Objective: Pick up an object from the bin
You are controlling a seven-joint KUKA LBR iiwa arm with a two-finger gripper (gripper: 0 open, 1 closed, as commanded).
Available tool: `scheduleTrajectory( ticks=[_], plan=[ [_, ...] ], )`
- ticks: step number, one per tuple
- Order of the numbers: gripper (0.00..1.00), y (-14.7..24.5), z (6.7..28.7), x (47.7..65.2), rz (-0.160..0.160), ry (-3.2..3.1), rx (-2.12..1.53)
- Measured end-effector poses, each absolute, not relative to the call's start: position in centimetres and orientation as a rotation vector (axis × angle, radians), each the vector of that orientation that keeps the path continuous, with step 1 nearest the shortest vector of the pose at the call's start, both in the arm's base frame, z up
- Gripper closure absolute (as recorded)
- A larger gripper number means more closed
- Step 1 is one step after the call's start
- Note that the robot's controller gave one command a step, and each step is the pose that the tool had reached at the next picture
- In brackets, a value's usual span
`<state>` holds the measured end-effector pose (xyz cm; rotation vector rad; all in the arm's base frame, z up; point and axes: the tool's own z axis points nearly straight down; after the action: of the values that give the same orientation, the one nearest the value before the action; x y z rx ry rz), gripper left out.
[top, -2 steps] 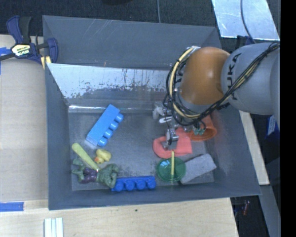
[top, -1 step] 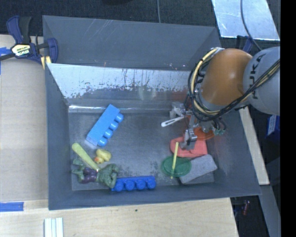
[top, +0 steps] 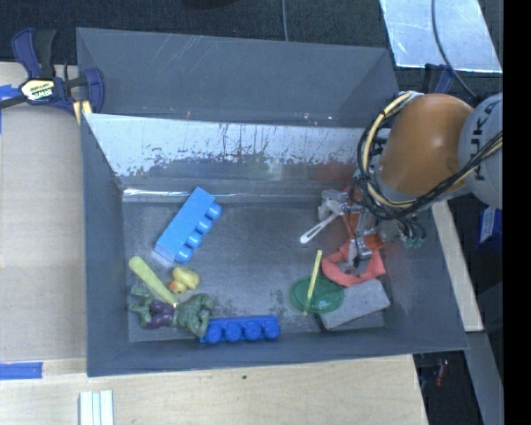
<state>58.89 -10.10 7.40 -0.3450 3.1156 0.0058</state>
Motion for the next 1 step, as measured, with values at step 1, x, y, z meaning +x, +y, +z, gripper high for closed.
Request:
scheduleTrajectory(
  ticks=[1],
  plan=[
    [1.0, -9.86, 11.24, 59.47, 0.002, 3.114, -0.339]
  ],
)
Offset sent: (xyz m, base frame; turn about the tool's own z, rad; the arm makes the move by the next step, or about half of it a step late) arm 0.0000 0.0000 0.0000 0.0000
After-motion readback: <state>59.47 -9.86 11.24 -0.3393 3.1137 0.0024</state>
